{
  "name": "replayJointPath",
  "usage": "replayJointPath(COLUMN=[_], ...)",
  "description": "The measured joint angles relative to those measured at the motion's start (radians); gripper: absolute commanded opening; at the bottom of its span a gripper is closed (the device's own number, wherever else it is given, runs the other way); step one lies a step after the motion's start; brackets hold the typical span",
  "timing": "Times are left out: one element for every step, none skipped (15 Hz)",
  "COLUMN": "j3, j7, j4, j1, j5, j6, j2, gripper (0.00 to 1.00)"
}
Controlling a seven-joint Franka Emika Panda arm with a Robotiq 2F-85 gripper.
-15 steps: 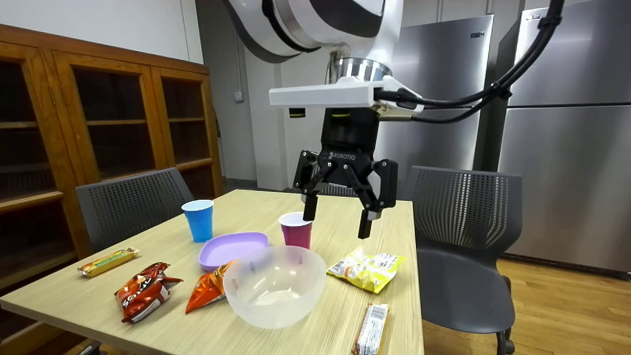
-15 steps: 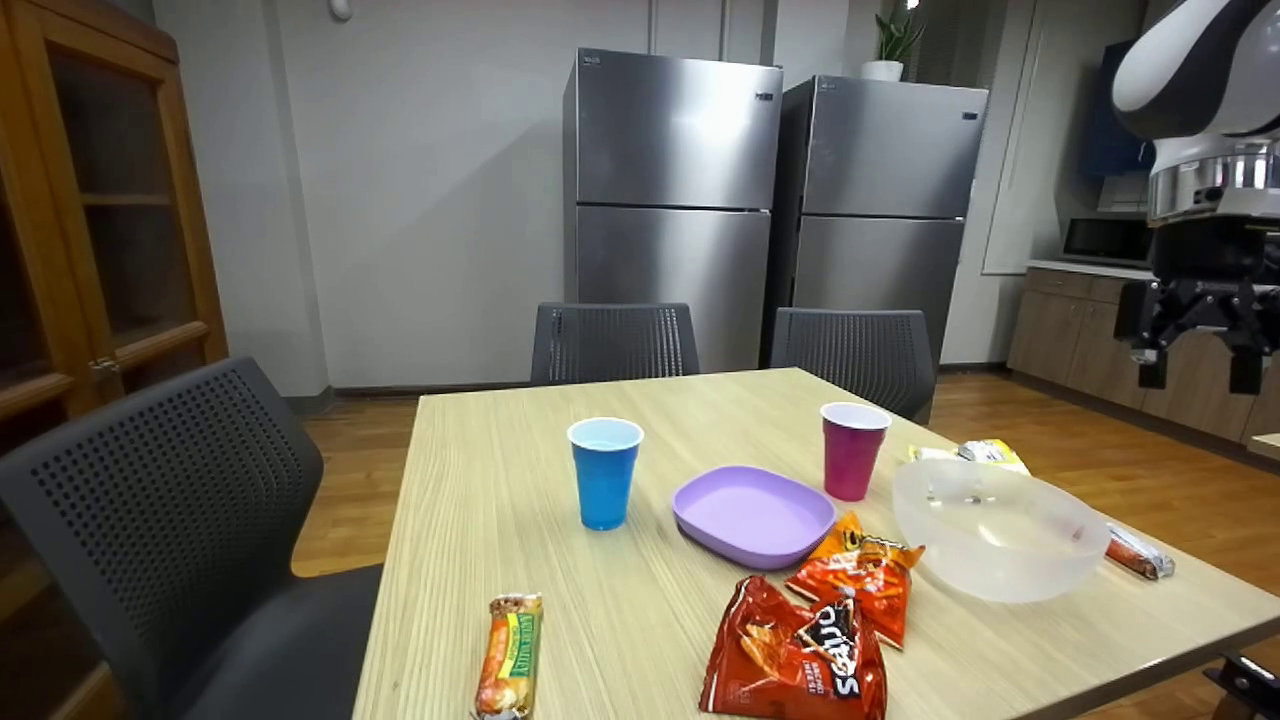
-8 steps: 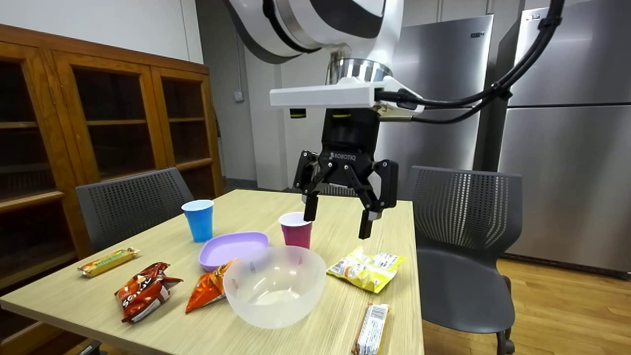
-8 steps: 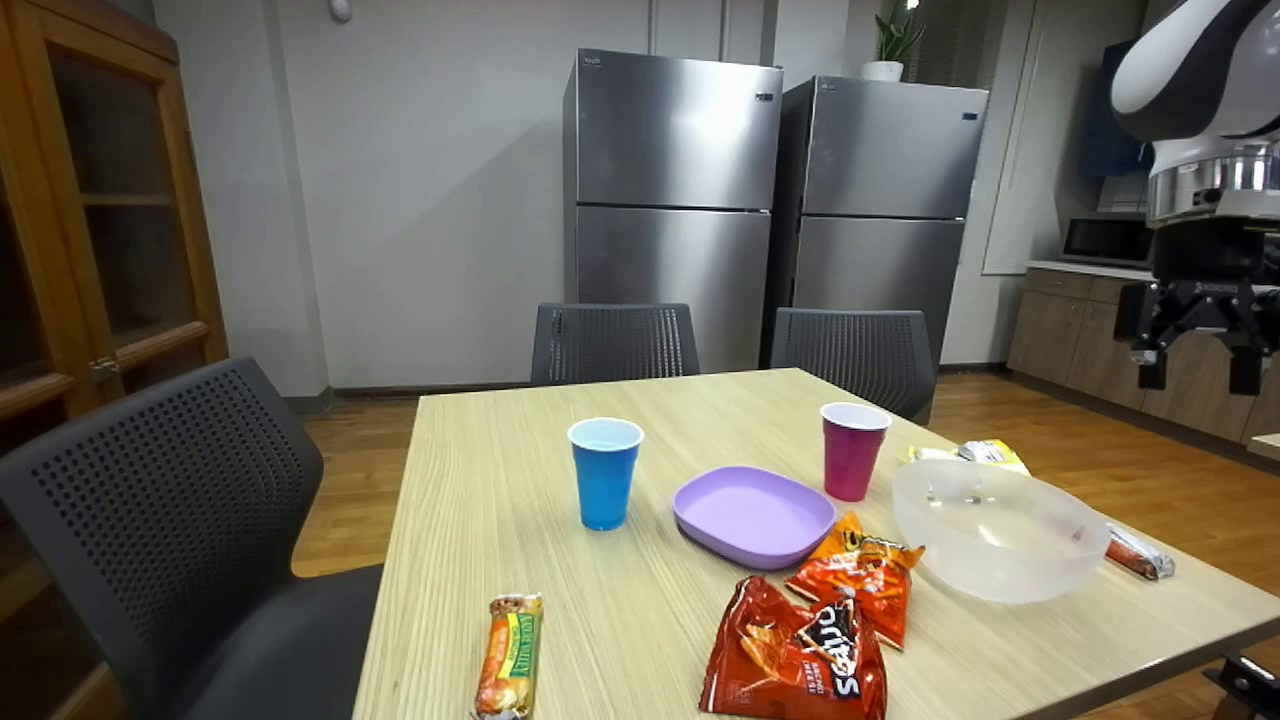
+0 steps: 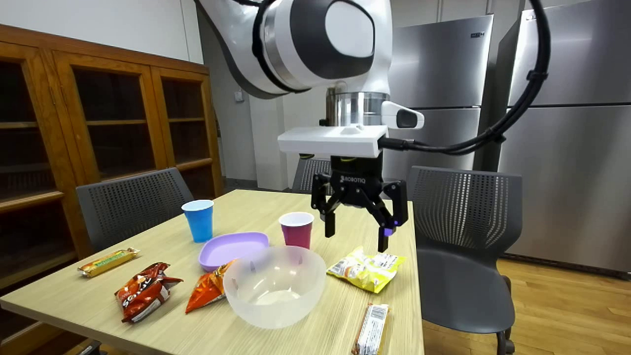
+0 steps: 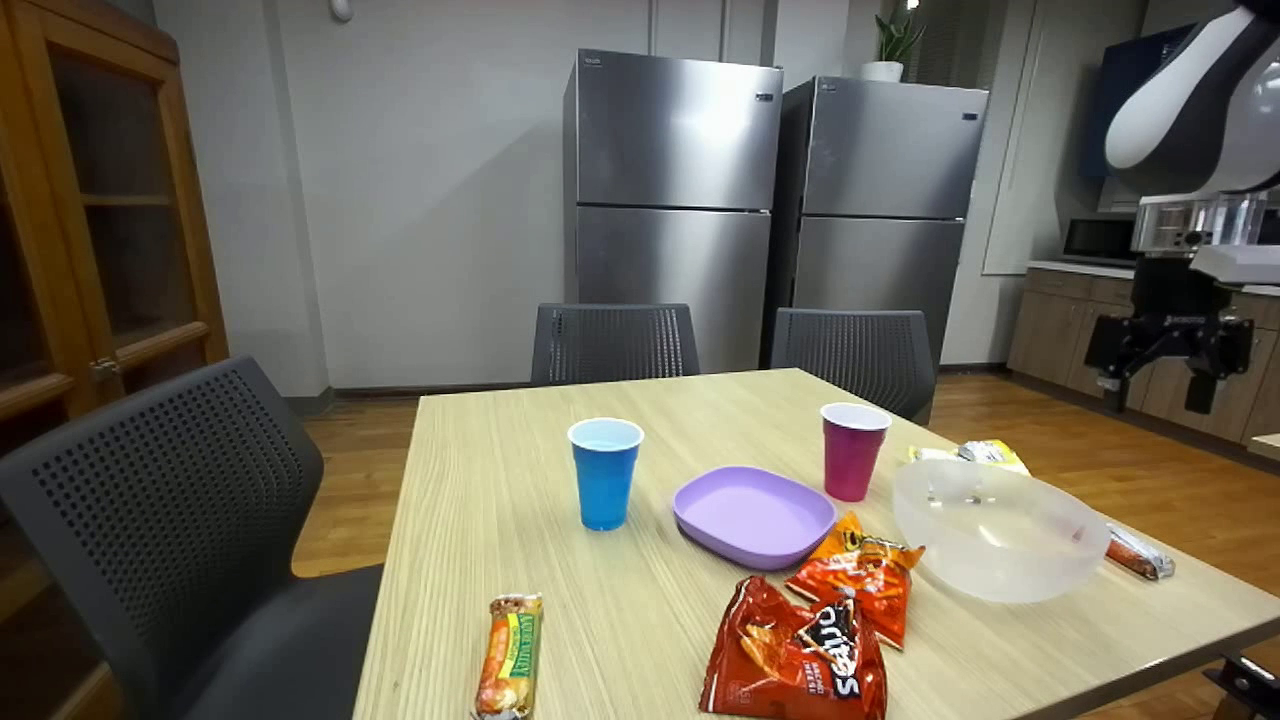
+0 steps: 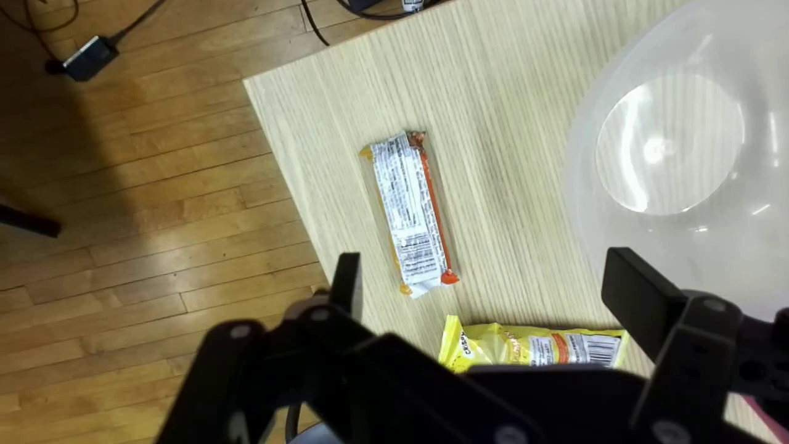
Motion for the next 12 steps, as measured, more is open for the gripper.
replayJointPath(j3=[0.0, 0.0, 0.0, 0.0, 0.0, 0.0, 0.0, 0.0, 0.001, 0.001, 0.002, 0.002], j7=[0.0, 0.0, 0.0, 0.0, 0.0, 0.0, 0.0, 0.001, 0.001, 0.001, 0.002, 0.002], j4=[-0.004, -0.004, -0.004, -0.003, -0.002, 0.0, 0.004, 0.008, 0.012, 0.017, 0.022, 0.027], j1=[-0.002, -0.005, -0.008, -0.012, -0.015, -0.017, -0.019, -0.02, -0.02, -0.02, -0.02, -0.02], j5=[0.0, 0.0, 0.0, 0.0, 0.001, 0.001, 0.001, 0.001, 0.001, 0.001, 0.001, 0.001], j6=[0.041, 0.074, 0.102, 0.127, 0.148, 0.166, 0.183, 0.195, 0.203, 0.21, 0.216, 0.221], j2=[0.024, 0.049, 0.074, 0.097, 0.12, 0.142, 0.164, 0.184, 0.202, 0.219, 0.235, 0.25], gripper=[1.0, 1.0, 1.0, 1.0, 1.0, 1.0, 1.0, 1.0, 1.0, 1.0, 1.0, 1.0])
